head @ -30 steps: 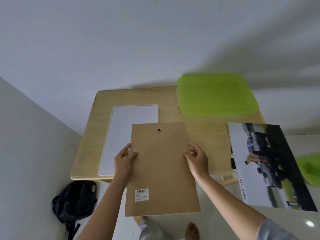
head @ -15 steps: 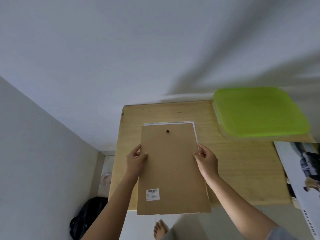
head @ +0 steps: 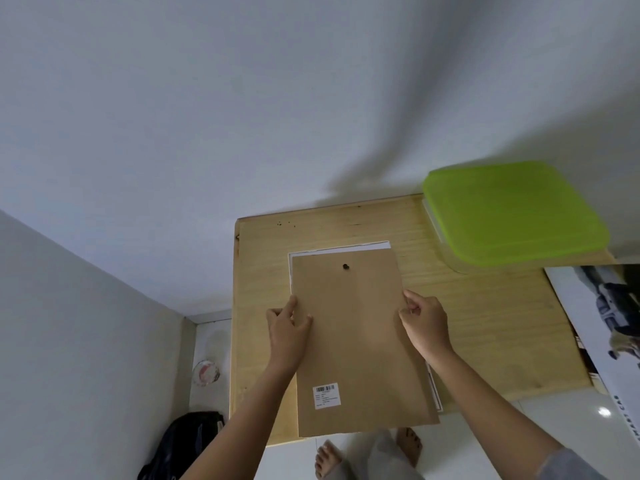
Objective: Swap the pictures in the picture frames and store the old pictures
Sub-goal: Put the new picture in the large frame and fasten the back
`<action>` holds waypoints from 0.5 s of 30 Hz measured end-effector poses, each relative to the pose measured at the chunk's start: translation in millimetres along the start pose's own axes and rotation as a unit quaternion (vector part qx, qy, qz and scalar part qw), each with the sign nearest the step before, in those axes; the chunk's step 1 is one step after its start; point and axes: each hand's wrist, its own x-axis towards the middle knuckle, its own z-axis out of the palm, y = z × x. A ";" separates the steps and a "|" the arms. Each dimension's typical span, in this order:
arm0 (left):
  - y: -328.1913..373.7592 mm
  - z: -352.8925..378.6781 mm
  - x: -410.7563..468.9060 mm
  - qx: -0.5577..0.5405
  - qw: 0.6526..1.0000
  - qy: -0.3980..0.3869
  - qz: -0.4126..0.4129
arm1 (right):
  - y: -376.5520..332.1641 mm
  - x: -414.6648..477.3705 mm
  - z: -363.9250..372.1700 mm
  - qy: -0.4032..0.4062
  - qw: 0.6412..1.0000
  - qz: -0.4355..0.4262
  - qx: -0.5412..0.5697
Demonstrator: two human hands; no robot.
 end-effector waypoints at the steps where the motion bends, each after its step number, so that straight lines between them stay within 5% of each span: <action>1: -1.4 1.7 -0.3 0.010 1.000 0.002 0.003 | 0.2 -0.1 0.6 -0.002 1.000 -0.003 -0.008; 15: -14.3 6.1 -6.9 0.045 0.999 0.004 0.025 | 13.2 -2.8 4.0 -0.057 0.985 -0.088 -0.140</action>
